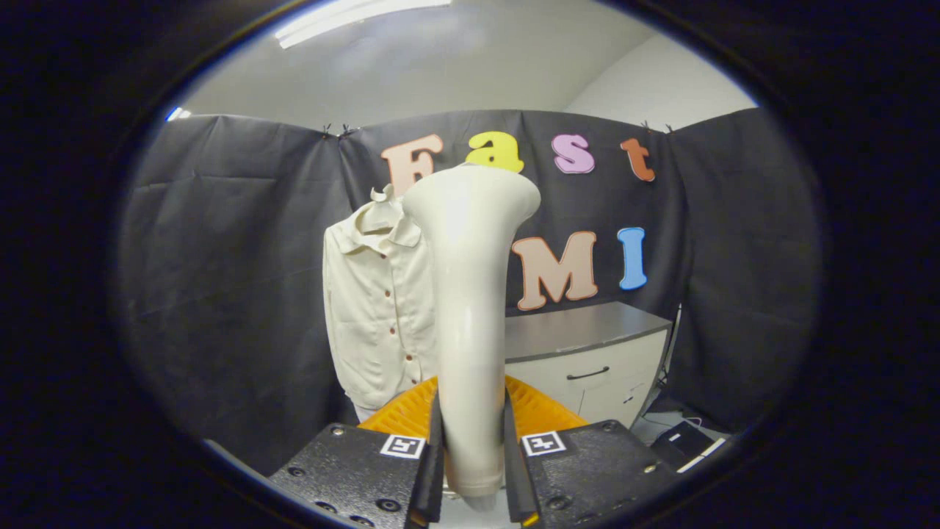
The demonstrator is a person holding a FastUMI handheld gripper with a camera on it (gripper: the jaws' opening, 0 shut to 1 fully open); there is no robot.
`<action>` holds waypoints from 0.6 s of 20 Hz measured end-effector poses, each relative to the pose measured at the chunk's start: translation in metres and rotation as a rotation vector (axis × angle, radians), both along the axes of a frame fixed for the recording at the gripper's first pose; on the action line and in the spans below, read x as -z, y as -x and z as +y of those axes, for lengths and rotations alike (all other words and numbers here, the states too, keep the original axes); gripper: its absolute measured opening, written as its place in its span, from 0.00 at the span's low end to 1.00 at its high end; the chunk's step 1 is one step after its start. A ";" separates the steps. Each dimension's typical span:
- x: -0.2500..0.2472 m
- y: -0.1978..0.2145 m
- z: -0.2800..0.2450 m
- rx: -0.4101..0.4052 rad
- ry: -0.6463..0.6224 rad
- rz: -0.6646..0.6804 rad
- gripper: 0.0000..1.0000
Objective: Iron the clothes twice with a garment steamer, once on the left side and once on the right side.
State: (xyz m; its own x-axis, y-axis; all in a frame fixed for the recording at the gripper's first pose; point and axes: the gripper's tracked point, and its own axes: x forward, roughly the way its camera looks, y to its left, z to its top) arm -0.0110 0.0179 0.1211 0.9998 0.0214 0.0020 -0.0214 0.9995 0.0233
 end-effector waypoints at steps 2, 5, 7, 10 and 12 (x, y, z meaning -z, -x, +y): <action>0.001 -0.005 0.011 -0.020 -0.004 0.006 0.34; 0.002 -0.010 0.017 -0.030 -0.001 0.011 0.34; 0.006 -0.014 0.020 -0.032 -0.009 0.023 0.34; 0.008 -0.018 0.020 -0.027 -0.019 0.029 0.34; 0.008 -0.021 0.022 -0.028 -0.007 0.030 0.34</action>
